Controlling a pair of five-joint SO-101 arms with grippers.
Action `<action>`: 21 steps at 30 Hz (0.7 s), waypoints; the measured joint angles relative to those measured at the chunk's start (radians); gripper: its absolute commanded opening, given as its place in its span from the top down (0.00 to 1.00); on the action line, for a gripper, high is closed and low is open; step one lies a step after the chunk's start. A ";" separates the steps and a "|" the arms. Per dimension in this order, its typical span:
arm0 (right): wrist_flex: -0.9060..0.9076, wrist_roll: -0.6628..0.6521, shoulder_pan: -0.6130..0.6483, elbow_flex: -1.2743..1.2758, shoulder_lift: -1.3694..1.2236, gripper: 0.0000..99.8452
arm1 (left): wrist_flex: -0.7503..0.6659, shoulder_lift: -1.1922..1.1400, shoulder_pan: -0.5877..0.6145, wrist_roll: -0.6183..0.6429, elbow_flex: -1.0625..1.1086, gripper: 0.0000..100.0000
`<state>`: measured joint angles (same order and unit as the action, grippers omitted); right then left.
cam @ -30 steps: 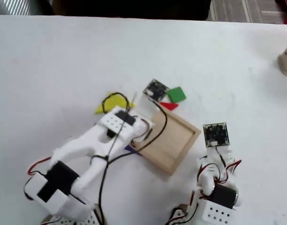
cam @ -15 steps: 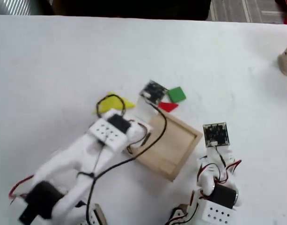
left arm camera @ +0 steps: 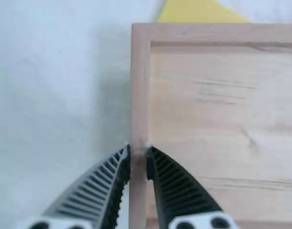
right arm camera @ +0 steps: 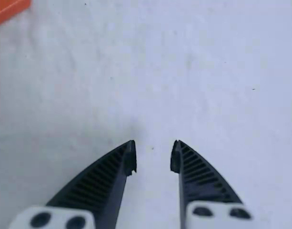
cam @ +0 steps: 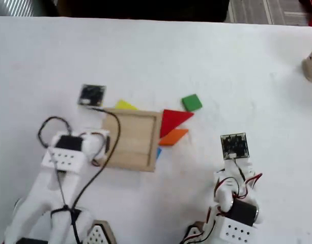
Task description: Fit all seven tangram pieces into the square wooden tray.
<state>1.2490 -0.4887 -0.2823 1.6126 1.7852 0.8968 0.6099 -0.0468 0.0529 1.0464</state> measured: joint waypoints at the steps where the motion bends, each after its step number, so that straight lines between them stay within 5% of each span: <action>1: -0.006 0.000 0.028 0.000 0.000 0.87 | 0.003 0.026 0.037 0.000 0.017 0.98; 11: -0.097 0.000 0.473 0.000 0.000 0.87 | 0.005 0.325 0.394 0.000 0.127 0.98; 21: -0.110 0.051 0.644 -0.094 0.000 0.87 | -0.018 0.305 0.473 0.147 0.129 0.98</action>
<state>1.1385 -0.4381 0.3621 1.5190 1.7852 0.8784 0.9152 0.4258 0.2002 1.1753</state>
